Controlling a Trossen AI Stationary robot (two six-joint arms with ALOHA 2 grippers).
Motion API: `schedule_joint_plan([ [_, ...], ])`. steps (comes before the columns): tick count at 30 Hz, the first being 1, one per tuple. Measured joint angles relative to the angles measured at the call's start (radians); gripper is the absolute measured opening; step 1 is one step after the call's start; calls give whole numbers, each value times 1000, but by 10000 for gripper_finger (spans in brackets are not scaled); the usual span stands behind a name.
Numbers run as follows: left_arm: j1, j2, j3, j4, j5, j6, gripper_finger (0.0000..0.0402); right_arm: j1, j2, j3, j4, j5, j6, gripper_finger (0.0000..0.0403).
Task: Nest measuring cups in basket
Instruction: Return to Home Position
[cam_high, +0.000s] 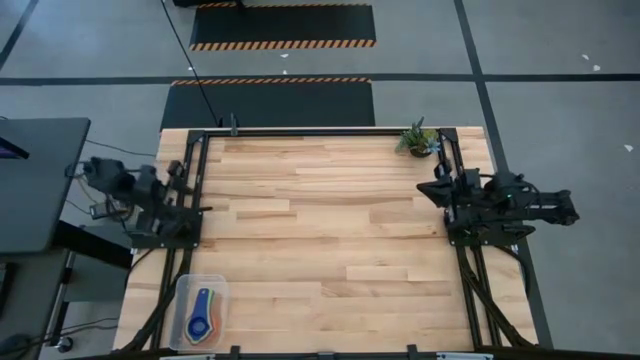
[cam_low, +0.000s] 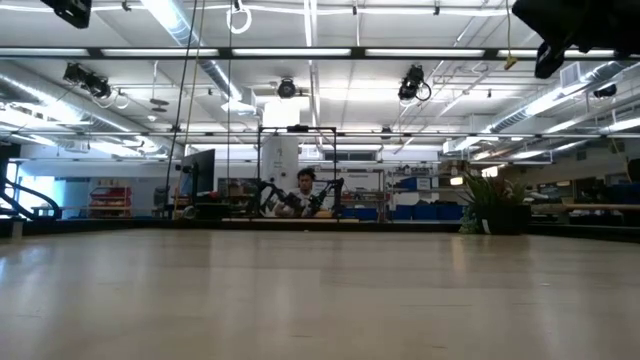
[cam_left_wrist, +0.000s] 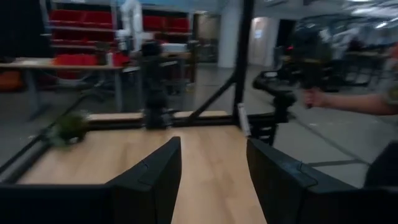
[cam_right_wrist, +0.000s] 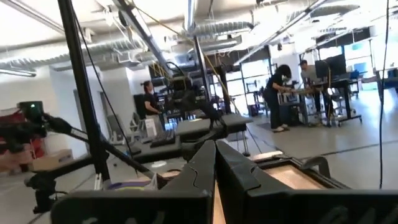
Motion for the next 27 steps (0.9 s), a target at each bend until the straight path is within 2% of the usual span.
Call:
schedule_joint_plan([
  [5,0,0,-142,215,149,31,188,0,3,-48,68,-54,-24,17],
  [7,0,0,-191,298,175,44,188,0,3,-70,85,-80,-34,17],
  [16,0,0,-359,392,174,-21,188,0,3,-161,107,-97,-31,17],
  [27,0,0,-463,434,172,-42,188,1,25,-193,29,-121,-13,17],
])
